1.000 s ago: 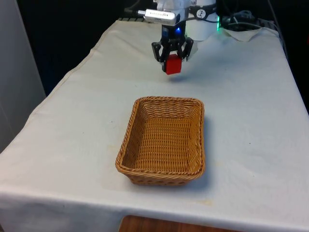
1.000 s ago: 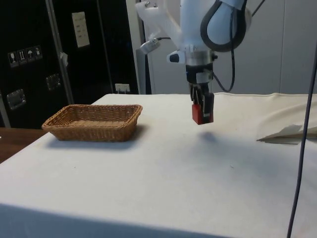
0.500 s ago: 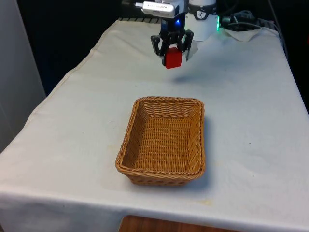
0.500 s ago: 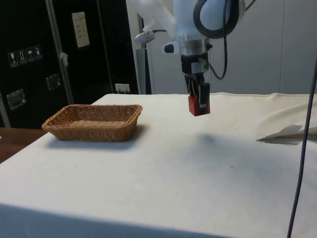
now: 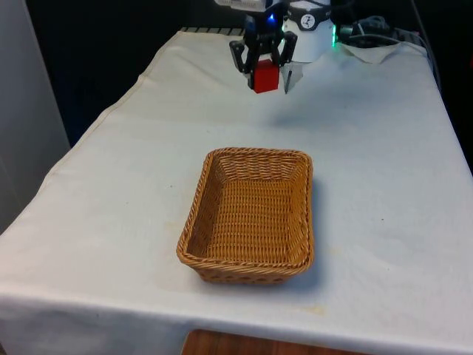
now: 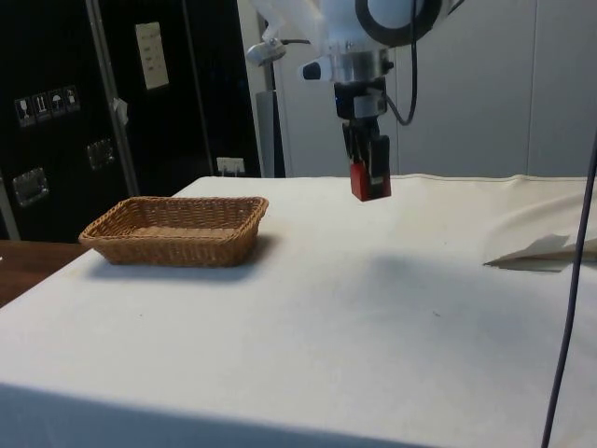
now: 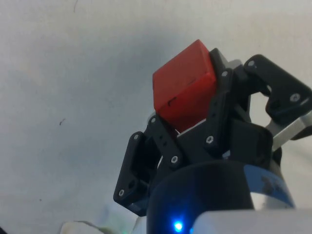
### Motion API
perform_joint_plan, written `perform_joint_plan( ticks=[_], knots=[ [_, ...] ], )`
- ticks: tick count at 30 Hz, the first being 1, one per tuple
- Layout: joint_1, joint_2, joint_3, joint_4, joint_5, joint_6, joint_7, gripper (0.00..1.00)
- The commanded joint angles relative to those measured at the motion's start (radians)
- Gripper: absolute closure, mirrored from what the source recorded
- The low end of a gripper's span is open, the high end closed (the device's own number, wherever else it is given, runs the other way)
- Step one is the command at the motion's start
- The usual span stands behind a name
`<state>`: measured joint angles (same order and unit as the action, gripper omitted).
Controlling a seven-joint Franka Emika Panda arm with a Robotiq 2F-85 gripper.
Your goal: Pick up the cube and place it into the basket.
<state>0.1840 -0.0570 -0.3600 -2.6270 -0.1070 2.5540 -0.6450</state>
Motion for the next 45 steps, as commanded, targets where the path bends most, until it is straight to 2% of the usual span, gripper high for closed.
perform_joint_plan(
  ticks=[1,2,3,10,11,12,17,20,21,27,28,29,32,36,37,38,45],
  knots=[
    [-0.002,-0.008,0.000,0.005,-0.017,-0.016,0.011,0.99],
    [0.000,-0.006,0.000,0.002,0.000,-0.008,0.000,0.99],
    [-0.003,-0.015,0.000,0.006,-0.018,-0.023,0.011,0.99],
    [-0.003,-0.059,0.001,0.018,-0.017,-0.075,0.010,0.99],
    [0.000,-0.054,0.000,0.013,0.000,-0.063,0.000,0.99],
    [-0.003,-0.064,0.001,0.019,-0.017,-0.079,0.010,0.99],
    [-0.003,-0.089,0.002,0.028,-0.017,-0.110,0.011,0.99],
    [0.000,-0.092,0.000,0.028,-0.001,-0.108,0.000,0.99],
    [-0.003,-0.100,0.004,0.032,-0.016,-0.121,0.012,0.99],
    [-0.003,-0.118,0.010,0.038,-0.016,-0.140,0.015,0.99],
    [0.000,-0.115,0.006,0.035,-0.001,-0.130,0.001,0.99],
    [-0.004,-0.126,0.013,0.042,-0.018,-0.150,0.017,0.99],
    [-0.005,-0.138,0.016,0.049,-0.020,-0.165,0.019,0.99],
    [-0.005,-0.155,0.020,0.060,-0.022,-0.191,0.020,0.99],
    [0.000,-0.154,0.014,0.057,-0.002,-0.183,0.003,0.99],
    [-0.004,-0.159,0.020,0.063,-0.022,-0.197,0.020,0.99],
    [-0.003,-0.169,0.030,0.103,-0.016,-0.247,0.029,0.99]
  ],
)
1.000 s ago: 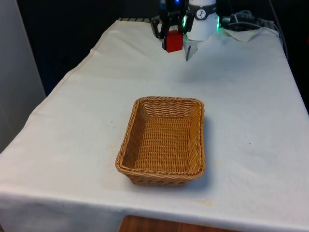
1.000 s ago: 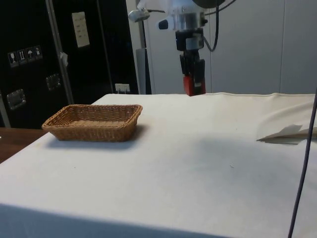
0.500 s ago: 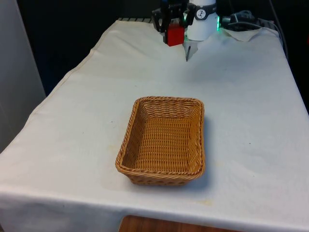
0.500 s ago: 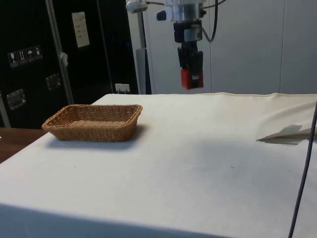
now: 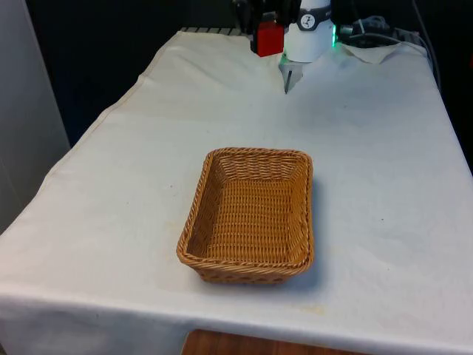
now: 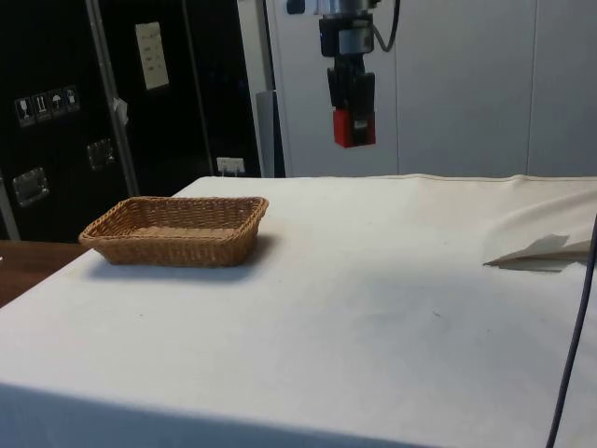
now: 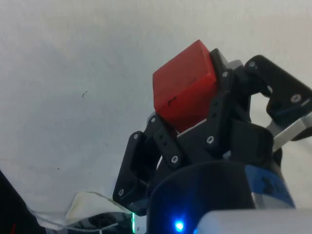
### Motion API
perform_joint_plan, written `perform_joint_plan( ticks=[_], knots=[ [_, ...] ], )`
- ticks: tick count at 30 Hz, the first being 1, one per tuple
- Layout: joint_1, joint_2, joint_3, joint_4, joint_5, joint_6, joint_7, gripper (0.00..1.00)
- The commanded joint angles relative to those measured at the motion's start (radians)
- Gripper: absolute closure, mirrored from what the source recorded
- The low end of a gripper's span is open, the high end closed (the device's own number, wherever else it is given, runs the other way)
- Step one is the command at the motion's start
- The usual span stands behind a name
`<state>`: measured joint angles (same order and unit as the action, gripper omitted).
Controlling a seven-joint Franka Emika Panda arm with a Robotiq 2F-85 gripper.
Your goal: Pick up the cube and place it into the basket.
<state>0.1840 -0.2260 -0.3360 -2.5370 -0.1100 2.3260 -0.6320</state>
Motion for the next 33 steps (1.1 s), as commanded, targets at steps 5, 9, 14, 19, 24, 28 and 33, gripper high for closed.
perform_joint_plan(
  ticks=[5,9,14,19,24,28,33],
  knots=[
    [-0.001,0.005,0.011,0.039,-0.009,-0.042,0.028,0.99],
    [-0.001,0.011,0.019,0.068,-0.007,-0.065,0.049,0.99],
    [0.000,0.015,0.025,0.088,-0.006,-0.081,0.068,0.99],
    [0.000,0.023,0.033,0.115,-0.006,-0.099,0.097,0.99],
    [0.001,0.033,0.038,0.133,-0.004,-0.108,0.115,0.99],
    [0.003,0.049,0.044,0.150,0.002,-0.109,0.134,0.99],
    [0.005,0.063,0.050,0.165,0.007,-0.109,0.155,0.99]
  ],
)
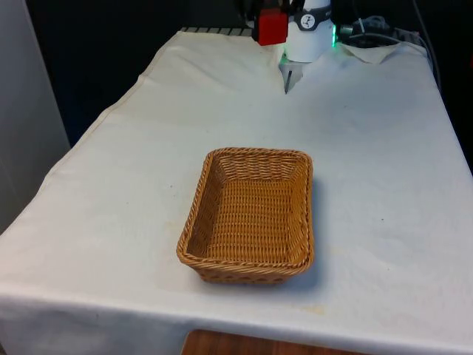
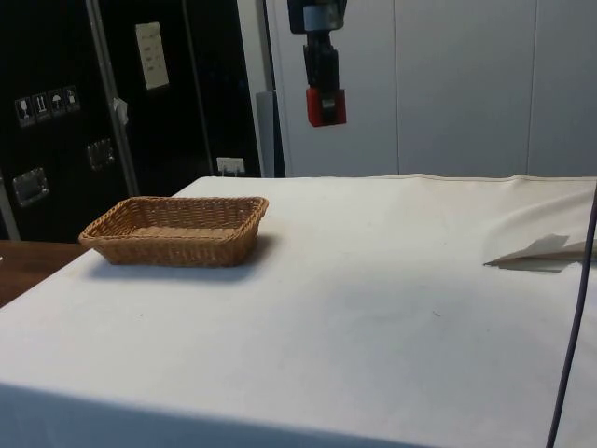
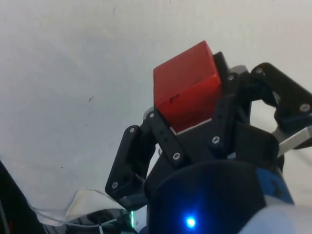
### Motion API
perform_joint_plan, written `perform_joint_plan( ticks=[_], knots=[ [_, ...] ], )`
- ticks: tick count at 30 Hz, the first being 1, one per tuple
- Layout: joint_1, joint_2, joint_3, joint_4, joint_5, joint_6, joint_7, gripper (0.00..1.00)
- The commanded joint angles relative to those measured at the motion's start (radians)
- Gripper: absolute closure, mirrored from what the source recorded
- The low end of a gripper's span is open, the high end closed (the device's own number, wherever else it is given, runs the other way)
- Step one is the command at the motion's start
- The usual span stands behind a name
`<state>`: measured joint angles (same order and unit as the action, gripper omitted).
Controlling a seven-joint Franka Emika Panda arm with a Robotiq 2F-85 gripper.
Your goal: Pick up the cube and place it into the basket.
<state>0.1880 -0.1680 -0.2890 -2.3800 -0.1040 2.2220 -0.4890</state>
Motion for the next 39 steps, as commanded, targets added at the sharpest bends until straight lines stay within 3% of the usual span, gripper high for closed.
perform_joint_plan(
  ticks=[1,39],
  knots=[
    [0.001,0.007,0.005,0.010,0.001,-0.005,0.017,0.99],
    [0.002,0.138,0.043,0.153,0.004,-0.002,0.174,0.99]
  ],
)
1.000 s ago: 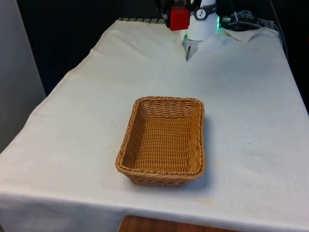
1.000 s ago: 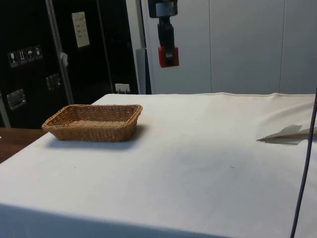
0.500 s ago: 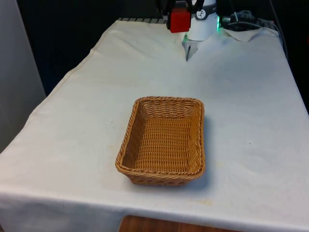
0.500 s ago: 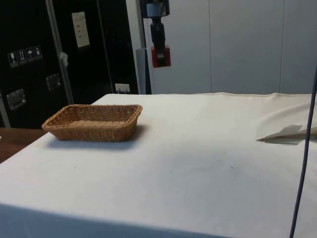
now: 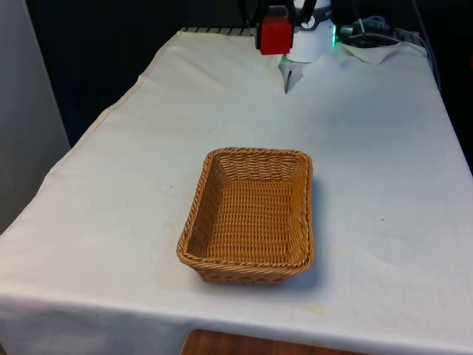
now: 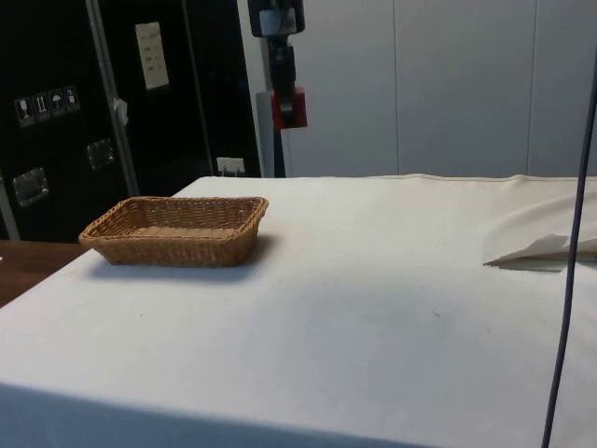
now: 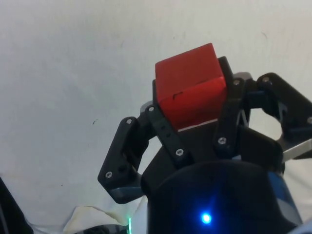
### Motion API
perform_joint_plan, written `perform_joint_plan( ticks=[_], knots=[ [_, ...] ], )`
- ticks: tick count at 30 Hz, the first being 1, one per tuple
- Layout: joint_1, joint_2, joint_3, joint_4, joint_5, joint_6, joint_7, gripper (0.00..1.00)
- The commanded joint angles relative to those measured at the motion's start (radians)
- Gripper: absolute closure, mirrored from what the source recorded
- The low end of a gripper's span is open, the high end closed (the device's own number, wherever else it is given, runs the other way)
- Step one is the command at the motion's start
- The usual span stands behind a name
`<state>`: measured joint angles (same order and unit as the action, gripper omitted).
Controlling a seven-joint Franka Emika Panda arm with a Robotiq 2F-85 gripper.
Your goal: Pick up the cube and place it into the basket.
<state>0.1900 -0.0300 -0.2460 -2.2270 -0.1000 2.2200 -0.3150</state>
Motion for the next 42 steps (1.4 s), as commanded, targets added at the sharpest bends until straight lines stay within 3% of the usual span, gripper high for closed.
perform_joint_plan(
  ticks=[1,28,42],
  knots=[
    [0.001,0.011,0.002,0.013,0.004,-0.007,0.011,0.99],
    [0.002,0.119,0.013,0.127,0.006,0.000,0.102,0.99],
    [0.003,0.230,0.026,0.234,0.027,-0.001,0.153,0.99]
  ],
)
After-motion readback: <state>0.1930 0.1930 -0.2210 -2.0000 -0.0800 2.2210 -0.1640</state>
